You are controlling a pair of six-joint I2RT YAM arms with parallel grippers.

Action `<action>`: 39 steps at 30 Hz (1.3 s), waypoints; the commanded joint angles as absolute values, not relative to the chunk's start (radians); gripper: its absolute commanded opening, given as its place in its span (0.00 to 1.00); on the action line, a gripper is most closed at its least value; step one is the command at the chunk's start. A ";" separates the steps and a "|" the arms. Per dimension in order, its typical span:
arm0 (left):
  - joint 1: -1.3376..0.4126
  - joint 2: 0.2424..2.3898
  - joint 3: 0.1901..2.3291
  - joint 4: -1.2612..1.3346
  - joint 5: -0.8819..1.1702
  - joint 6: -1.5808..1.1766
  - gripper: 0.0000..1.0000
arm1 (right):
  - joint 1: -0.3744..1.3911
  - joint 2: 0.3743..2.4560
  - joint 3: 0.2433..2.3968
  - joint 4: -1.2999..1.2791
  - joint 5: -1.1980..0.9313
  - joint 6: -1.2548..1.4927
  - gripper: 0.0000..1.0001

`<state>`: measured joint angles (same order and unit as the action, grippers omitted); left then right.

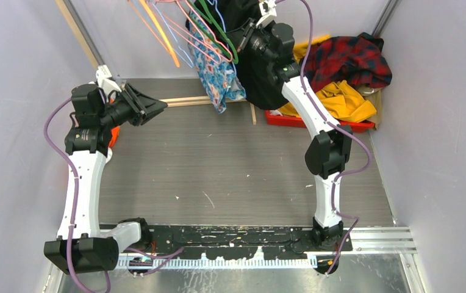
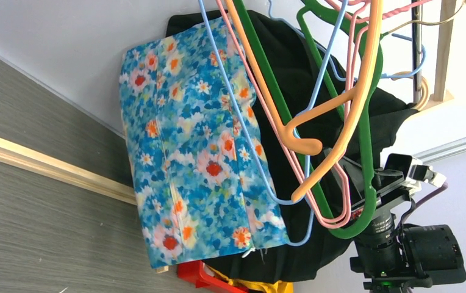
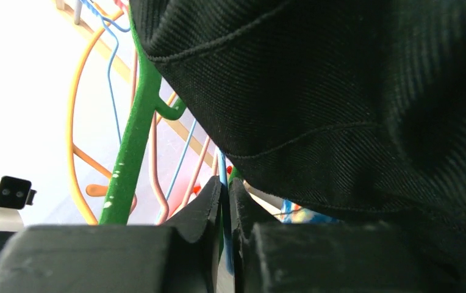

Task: Place the skirt on the hanger
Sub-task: Place the hanger at the clothesline.

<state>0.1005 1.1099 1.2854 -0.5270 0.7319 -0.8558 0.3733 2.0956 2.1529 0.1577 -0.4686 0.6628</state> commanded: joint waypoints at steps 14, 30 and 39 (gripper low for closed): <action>0.109 1.088 1.271 -0.515 0.755 -0.801 0.37 | 0.372 1.733 2.017 -0.113 -0.370 0.534 0.72; 0.109 1.015 1.253 -0.569 0.770 -0.786 0.42 | 0.371 1.346 1.325 -0.070 -0.189 0.352 0.55; 0.110 0.989 1.225 -0.590 0.779 -0.776 0.86 | 0.374 1.442 1.200 0.163 -0.086 0.215 0.59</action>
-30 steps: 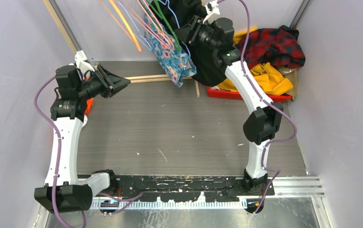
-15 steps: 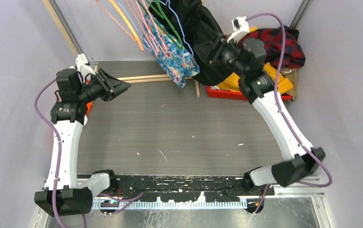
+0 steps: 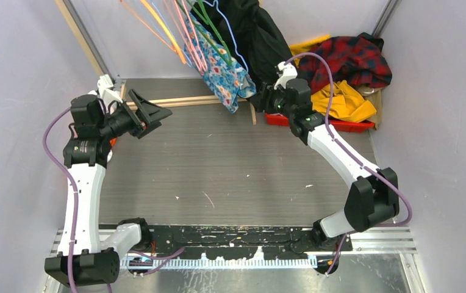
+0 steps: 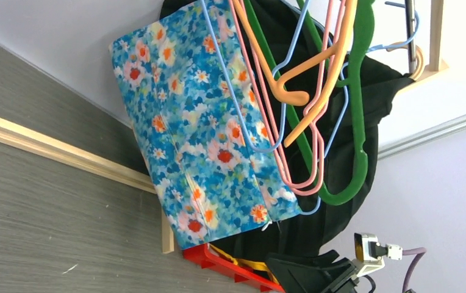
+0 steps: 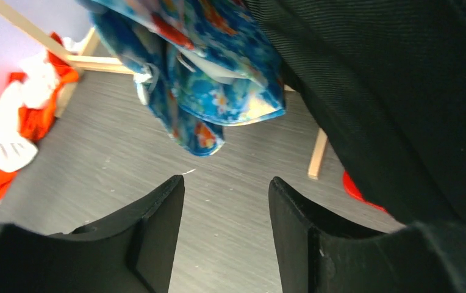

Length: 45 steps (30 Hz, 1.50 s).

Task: Place the skirt on the hanger
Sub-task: Place the hanger at the clothesline.

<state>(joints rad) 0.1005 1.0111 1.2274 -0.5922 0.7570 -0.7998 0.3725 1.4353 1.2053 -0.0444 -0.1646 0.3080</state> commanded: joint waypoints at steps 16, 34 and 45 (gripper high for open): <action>0.109 1.012 1.218 -0.588 0.765 -0.765 0.86 | 0.375 1.630 1.247 0.342 -0.125 0.124 0.43; 0.109 1.049 1.208 -0.559 0.768 -0.761 0.81 | 0.374 1.685 1.230 0.443 -0.125 0.138 0.04; 0.109 1.057 1.208 -0.553 0.767 -0.761 0.79 | 0.376 1.696 1.249 0.439 -0.065 0.134 0.38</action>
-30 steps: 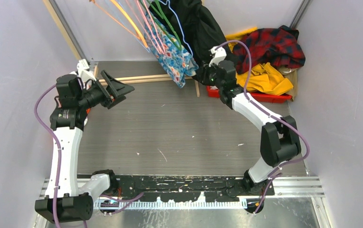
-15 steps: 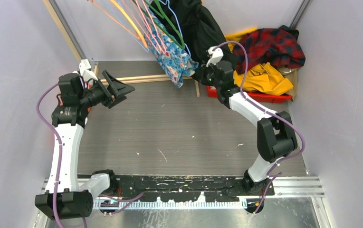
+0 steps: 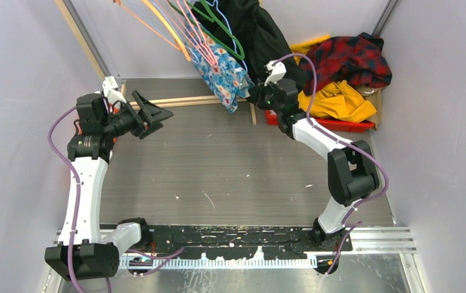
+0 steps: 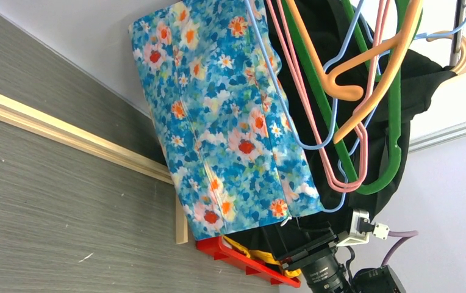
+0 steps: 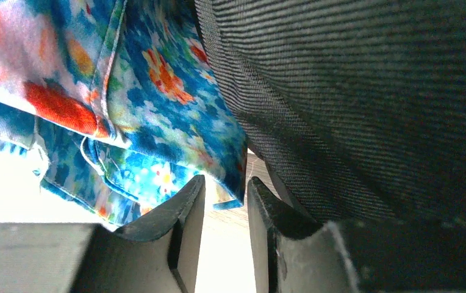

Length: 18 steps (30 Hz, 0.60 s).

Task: Place the skirt on the hanger
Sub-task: Place the hanger at the clothesline.

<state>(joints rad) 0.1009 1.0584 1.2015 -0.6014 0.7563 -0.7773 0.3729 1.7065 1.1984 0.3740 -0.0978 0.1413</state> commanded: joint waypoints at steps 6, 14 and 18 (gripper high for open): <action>0.109 1.065 1.219 -0.554 0.769 -0.761 0.78 | 0.374 1.715 1.274 0.452 -0.076 0.127 0.39; 0.109 1.078 1.231 -0.550 0.769 -0.762 0.77 | 0.375 1.744 1.305 0.464 -0.111 0.098 0.31; 0.109 1.082 1.234 -0.549 0.768 -0.762 0.77 | 0.374 1.755 1.308 0.467 -0.159 0.109 0.10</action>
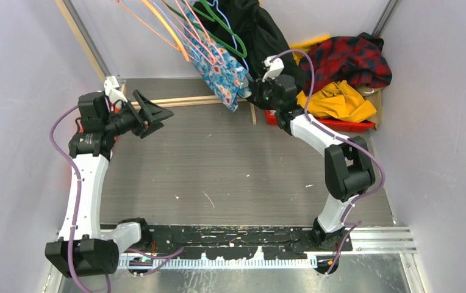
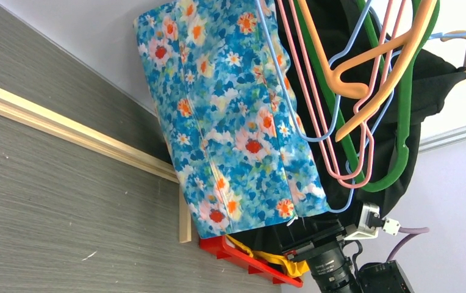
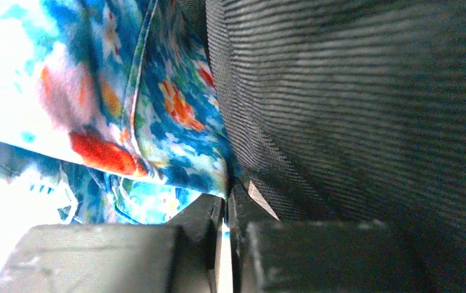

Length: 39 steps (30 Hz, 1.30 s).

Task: Place the skirt on the hanger
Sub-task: Place the hanger at the clothesline.

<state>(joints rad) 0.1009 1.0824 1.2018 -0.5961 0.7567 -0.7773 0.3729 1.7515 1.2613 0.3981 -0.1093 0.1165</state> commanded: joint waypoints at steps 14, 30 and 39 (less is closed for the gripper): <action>0.109 1.084 1.220 -0.538 0.766 -0.767 0.75 | 0.374 1.781 1.248 0.468 -0.163 0.158 0.01; 0.109 1.076 1.209 -0.523 0.767 -0.781 0.75 | 0.374 1.849 1.218 0.479 -0.140 0.191 0.01; 0.110 1.074 1.202 -0.513 0.769 -0.788 0.74 | 0.375 1.870 1.185 0.494 -0.136 0.206 0.01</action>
